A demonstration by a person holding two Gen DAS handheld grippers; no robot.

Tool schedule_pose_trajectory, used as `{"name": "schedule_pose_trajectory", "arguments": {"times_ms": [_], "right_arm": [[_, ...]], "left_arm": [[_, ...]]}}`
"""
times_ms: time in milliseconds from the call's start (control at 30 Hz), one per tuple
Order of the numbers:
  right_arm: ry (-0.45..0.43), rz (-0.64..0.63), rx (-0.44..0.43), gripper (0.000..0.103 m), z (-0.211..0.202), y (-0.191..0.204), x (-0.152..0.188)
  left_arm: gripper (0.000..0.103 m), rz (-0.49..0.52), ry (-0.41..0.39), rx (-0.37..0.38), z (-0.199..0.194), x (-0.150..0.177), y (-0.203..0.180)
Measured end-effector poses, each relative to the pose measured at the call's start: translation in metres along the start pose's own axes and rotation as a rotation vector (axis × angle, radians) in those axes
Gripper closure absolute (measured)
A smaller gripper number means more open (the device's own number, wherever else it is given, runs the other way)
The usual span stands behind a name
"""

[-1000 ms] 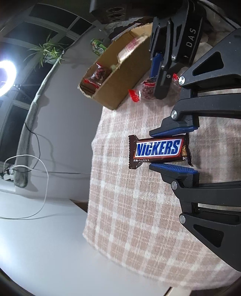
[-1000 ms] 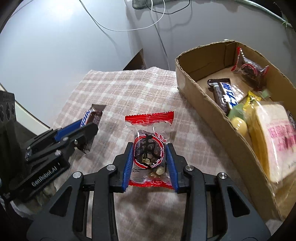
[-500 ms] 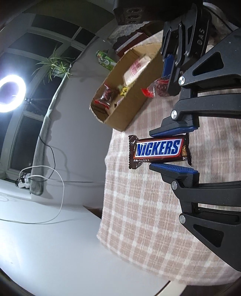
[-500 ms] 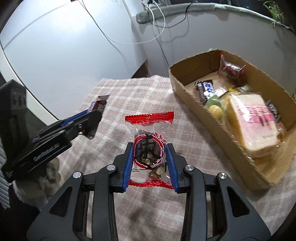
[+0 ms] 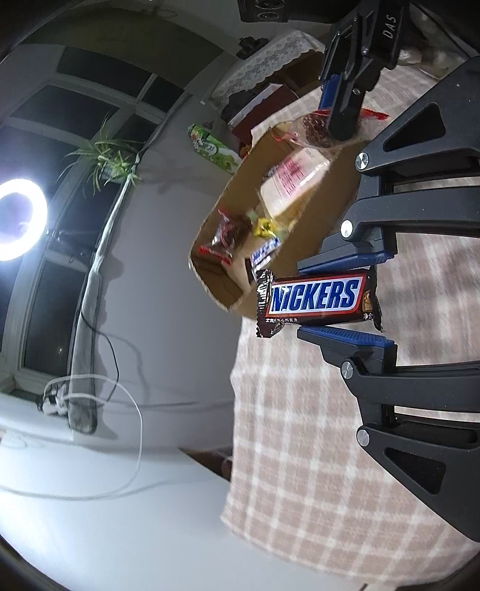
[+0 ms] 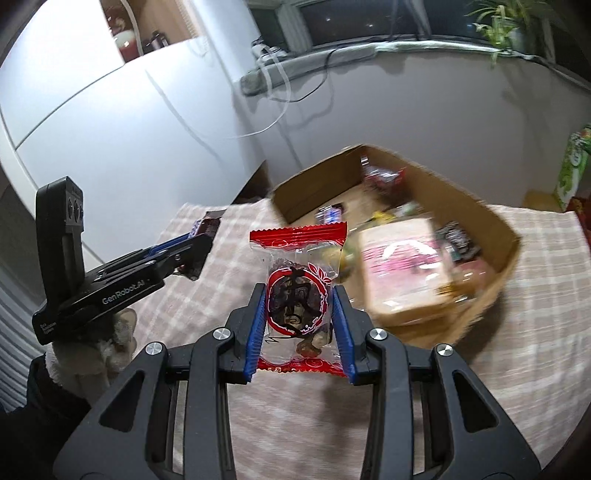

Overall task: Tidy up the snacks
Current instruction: 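Carry both snacks into the box and open both grippers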

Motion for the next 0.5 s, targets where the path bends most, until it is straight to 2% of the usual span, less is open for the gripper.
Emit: {"name": "schedule_pose_trajectory", "arguments": {"times_ms": [233,500], "right_arm": [[-0.020,0.009,0.059,0.067,-0.018,-0.037,-0.021],[-0.017,0.016,0.124,0.067,-0.012,-0.072,-0.046]], "left_arm": [[0.076,0.032,0.011,0.020,0.017,-0.021,-0.031],[0.076,0.063,0.005,0.016,0.037,-0.045,-0.055]]}}
Point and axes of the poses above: each gripper's, at about its wrist camera, not at the fingertips, and z roughly the way its jaws point, y to its left, x to its underside, the point moved 5 cm from there along z, roughly the way its jaws point, and after that the axes turned 14 degrees about -x, right-handed, at the moved point
